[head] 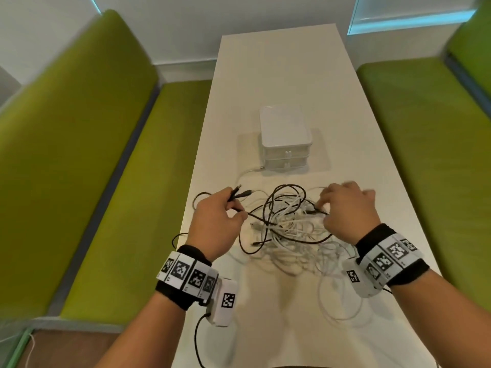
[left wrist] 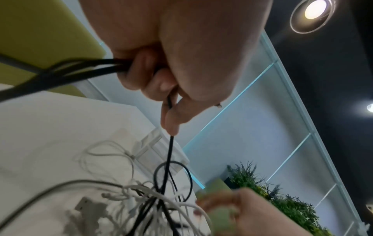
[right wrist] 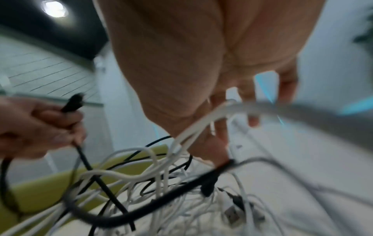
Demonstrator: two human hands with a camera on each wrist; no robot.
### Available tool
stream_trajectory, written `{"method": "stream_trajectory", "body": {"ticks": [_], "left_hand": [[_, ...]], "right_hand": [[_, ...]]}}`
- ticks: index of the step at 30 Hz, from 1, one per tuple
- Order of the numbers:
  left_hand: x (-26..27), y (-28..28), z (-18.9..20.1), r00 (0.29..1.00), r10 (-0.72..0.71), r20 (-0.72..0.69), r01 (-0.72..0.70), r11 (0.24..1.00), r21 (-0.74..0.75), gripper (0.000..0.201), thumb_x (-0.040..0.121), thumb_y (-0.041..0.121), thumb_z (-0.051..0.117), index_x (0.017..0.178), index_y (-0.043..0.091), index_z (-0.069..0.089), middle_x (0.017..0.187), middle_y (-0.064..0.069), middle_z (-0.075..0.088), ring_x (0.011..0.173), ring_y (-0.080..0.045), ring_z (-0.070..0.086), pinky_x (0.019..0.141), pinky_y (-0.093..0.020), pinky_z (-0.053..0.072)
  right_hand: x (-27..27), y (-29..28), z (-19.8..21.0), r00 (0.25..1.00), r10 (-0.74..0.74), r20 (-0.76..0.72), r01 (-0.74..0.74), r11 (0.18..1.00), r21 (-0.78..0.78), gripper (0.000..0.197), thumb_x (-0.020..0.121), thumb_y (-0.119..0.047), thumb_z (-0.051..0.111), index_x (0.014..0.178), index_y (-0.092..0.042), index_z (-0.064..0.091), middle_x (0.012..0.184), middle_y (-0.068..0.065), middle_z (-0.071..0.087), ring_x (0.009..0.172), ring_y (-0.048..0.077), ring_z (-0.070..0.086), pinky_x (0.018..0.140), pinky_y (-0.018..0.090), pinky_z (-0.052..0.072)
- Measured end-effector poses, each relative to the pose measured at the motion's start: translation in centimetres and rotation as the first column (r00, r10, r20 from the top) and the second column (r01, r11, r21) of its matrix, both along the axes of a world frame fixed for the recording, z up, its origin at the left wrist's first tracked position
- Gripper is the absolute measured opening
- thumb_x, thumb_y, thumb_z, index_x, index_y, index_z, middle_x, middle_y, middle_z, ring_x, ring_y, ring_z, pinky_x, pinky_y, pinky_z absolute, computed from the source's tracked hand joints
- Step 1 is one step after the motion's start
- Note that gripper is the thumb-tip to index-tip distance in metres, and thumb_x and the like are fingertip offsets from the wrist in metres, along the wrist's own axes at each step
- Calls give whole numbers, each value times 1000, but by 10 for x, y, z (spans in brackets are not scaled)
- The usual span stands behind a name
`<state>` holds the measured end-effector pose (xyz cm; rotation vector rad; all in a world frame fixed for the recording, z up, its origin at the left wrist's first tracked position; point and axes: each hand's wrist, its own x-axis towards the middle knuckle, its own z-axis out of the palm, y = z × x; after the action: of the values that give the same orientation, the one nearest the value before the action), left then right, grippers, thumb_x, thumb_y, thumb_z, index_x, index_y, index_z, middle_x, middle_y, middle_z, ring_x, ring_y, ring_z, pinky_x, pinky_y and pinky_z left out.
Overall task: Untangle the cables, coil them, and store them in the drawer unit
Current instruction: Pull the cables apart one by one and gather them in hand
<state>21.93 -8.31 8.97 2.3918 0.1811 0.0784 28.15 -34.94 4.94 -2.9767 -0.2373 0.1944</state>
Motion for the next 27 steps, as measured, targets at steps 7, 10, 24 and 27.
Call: {"method": "stream_trajectory", "body": {"ticks": [7, 10, 24, 27], "left_hand": [[-4, -24, 9, 991, -132, 11, 131, 960, -246, 38, 81, -7, 75, 77, 29, 61, 82, 10, 73, 52, 10, 52, 62, -6, 38], [-8, -26, 23, 991, -113, 69, 131, 915, -381, 39, 77, -14, 76, 77, 23, 62, 80, 6, 72, 50, 9, 52, 59, -6, 39], [-7, 23, 2, 988, 142, 55, -131, 978, -163, 30, 83, 9, 77, 80, 2, 49, 66, 5, 54, 52, -6, 38, 56, -24, 37], [-3, 18, 8, 964, 200, 175, -164, 965, -203, 33, 85, 6, 76, 76, 6, 44, 63, 9, 41, 53, -8, 33, 56, -27, 36]], "right_hand": [[-12, 48, 3, 828, 524, 200, -558, 803, 207, 48, 82, -9, 71, 119, -39, 69, 122, -19, 69, 122, 19, 50, 90, 40, 35], [-13, 55, -10, 862, 505, 40, -504, 863, -31, 38, 93, -38, 61, 130, -46, 57, 127, -17, 65, 116, 19, 50, 86, 43, 29], [4, 15, 6, 995, 53, -81, -29, 962, 270, 44, 100, -56, 46, 73, -21, 50, 64, 1, 56, 68, 28, 57, 56, 37, 37], [-2, 15, 4, 975, 115, -188, -3, 859, 513, 14, 100, -24, 59, 109, -21, 50, 94, 0, 61, 88, 23, 62, 63, 30, 41]]}}
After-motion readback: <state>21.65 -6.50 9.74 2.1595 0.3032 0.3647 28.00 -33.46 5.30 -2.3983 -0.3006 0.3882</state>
